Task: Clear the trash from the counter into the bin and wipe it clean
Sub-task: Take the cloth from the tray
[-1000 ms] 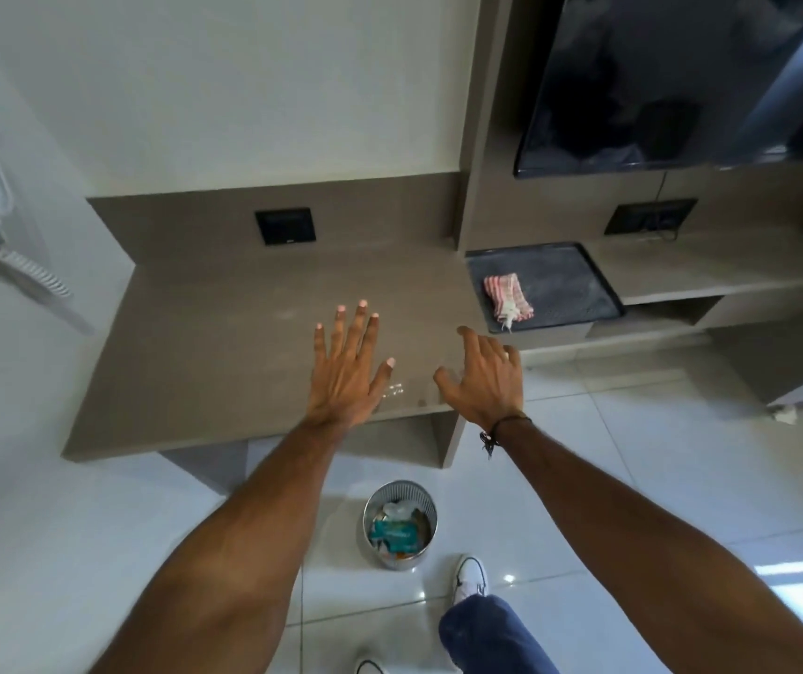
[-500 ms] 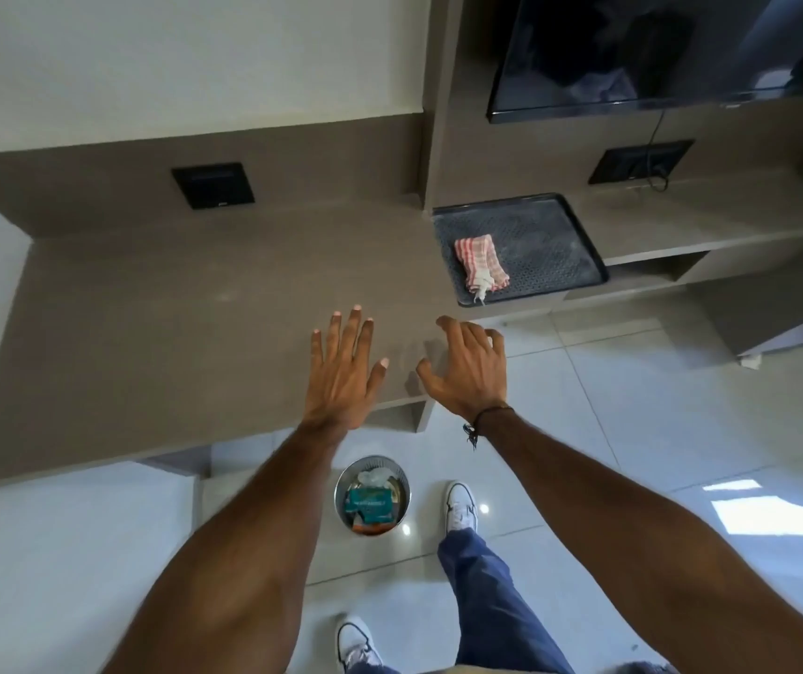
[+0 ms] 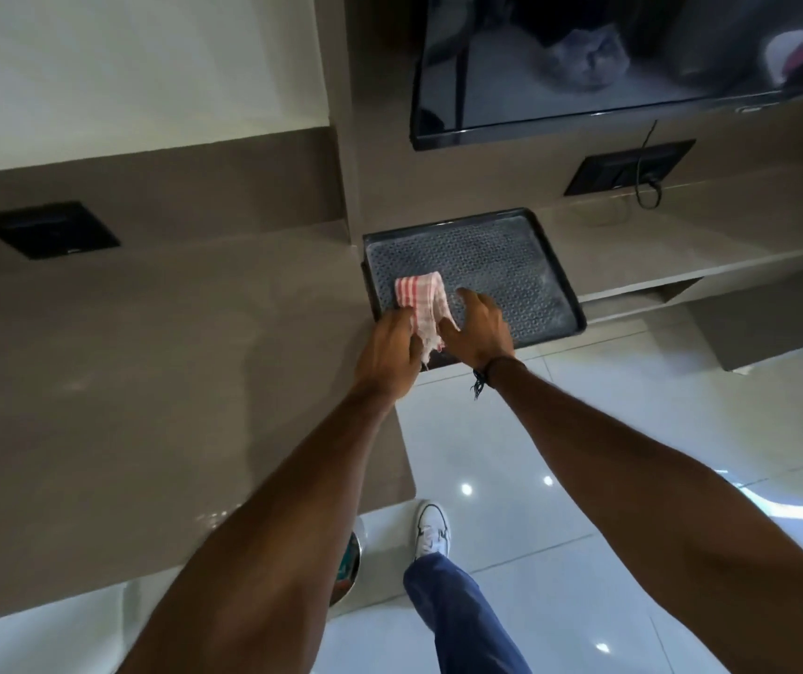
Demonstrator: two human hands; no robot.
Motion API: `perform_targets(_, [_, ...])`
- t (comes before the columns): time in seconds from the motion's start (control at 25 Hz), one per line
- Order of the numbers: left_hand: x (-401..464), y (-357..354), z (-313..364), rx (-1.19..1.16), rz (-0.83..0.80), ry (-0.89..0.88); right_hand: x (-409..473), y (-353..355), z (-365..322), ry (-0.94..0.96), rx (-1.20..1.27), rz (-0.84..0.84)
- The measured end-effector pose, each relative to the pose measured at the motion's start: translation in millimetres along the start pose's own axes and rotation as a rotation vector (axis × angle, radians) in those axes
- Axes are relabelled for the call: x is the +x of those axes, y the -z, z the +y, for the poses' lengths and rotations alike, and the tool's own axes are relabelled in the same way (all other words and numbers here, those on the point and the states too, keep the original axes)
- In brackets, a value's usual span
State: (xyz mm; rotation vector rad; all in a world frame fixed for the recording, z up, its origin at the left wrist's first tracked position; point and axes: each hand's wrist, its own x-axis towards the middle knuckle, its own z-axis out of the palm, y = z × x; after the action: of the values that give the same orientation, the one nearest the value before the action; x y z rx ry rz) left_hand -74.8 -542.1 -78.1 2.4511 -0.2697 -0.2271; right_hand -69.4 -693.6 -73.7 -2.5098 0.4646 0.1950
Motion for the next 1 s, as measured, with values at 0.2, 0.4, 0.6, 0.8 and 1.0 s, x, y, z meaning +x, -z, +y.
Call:
perform_targets(0.2, [54.2, -29.3, 14.1, -0.063, -0.083, 0.302, 53.6, -14.5, 14.6, -0.136, 0.120, -0.220])
perform_targets(0.4, [46.2, -6.9, 21.3, -0.151, 0.086, 0.240, 48.8, -6.5, 2.3, -0.222, 0.423, -0.245])
perform_targets(0.6, [4.3, 20.1, 0.3, -0.185, 0.212, 0.217, 13.8, -24.2, -27.3, -0.162, 0.482, -0.177])
perform_targets(0.8, [-55.7, 78.2, -60.0, -0.042, 0.169, 0.278, -55.6, -56.0, -98.6, -0.030, 0.397, -0.194])
perform_targets(1.0, [-108.6, 90.2, -65.1, -0.013, 0.310, 0.013, -127.6, -53.2, -86.5, 0.015, 0.327, 0.256])
